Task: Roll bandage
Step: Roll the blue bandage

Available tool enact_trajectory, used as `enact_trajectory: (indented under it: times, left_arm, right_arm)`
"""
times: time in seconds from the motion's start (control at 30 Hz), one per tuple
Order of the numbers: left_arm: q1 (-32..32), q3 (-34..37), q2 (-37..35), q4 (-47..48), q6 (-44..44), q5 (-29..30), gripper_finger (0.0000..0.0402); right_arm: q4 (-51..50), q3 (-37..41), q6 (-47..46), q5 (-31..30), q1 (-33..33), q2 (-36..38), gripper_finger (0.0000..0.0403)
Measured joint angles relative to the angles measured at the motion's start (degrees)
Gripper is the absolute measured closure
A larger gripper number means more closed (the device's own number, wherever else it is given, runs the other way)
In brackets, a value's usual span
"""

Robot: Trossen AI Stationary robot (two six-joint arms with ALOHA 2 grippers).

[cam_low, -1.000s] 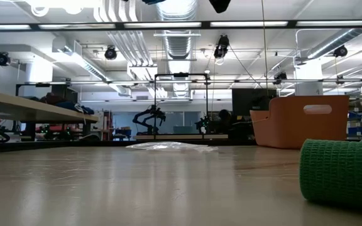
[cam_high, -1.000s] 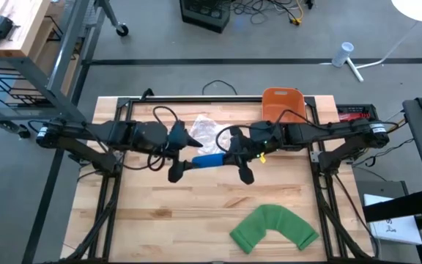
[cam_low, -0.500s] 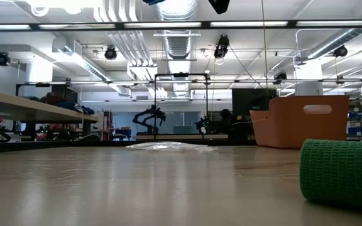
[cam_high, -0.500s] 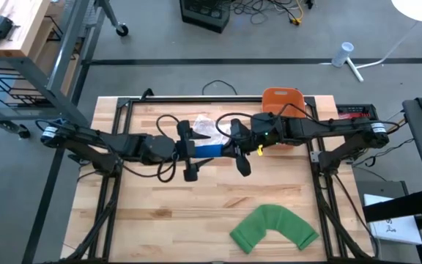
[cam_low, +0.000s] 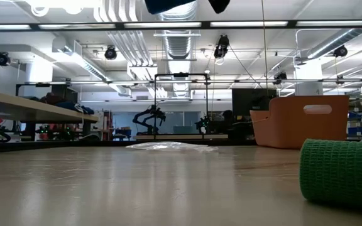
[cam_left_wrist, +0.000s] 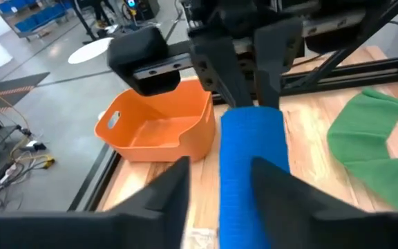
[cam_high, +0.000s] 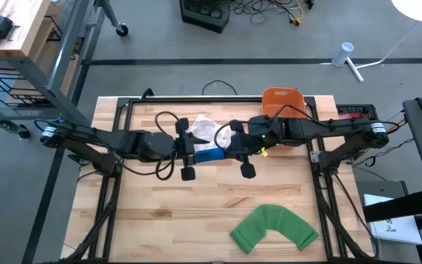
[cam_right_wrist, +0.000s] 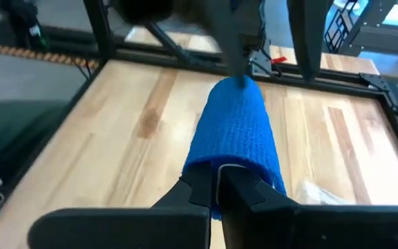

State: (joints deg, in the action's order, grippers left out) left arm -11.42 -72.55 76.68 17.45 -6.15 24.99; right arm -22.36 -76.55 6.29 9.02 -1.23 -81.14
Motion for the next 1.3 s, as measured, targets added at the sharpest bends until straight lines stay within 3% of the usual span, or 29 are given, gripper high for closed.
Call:
enact_trajectory:
  times: [0.2,0.37,0.6,0.83,0.97,1.13,1.3]
  left_arm:
    - [-0.40,0.14,-1.07,0.79,-0.01,-0.38,0.0369]
    - [-1.67,0.47,-3.00,0.62,-0.11,-2.02,0.0388]
    - [-1.49,3.73,-2.02,-1.40,4.06,-3.34,0.0316]
    - [-1.42,7.12,-0.93,-8.13,4.38,-3.19,0.0205]
    - [-0.88,7.60,-0.13,-8.31,6.93,-3.21,0.0164]
    - [-0.11,7.65,0.12,-7.64,9.96,-4.45,0.0146]
    - [0.93,7.65,0.13,-6.90,12.90,-13.03,0.0160]
  right_arm:
    - [-1.98,0.04,9.16,-0.36,0.00,0.52,0.0403]
    - [-5.63,0.04,23.64,-8.96,-1.07,2.50,0.0403]
    - [-6.61,0.07,44.58,-16.34,-5.26,2.24,0.0403]
    - [-5.56,0.11,46.65,-16.59,-6.28,0.49,0.0403]
    - [-5.80,0.17,52.94,-16.59,-7.20,-0.74,0.0403]
    - [-5.69,0.17,61.96,-16.59,-8.62,-1.55,0.0403]
    - [-5.60,0.17,65.88,-16.57,-9.33,-1.57,0.0403]
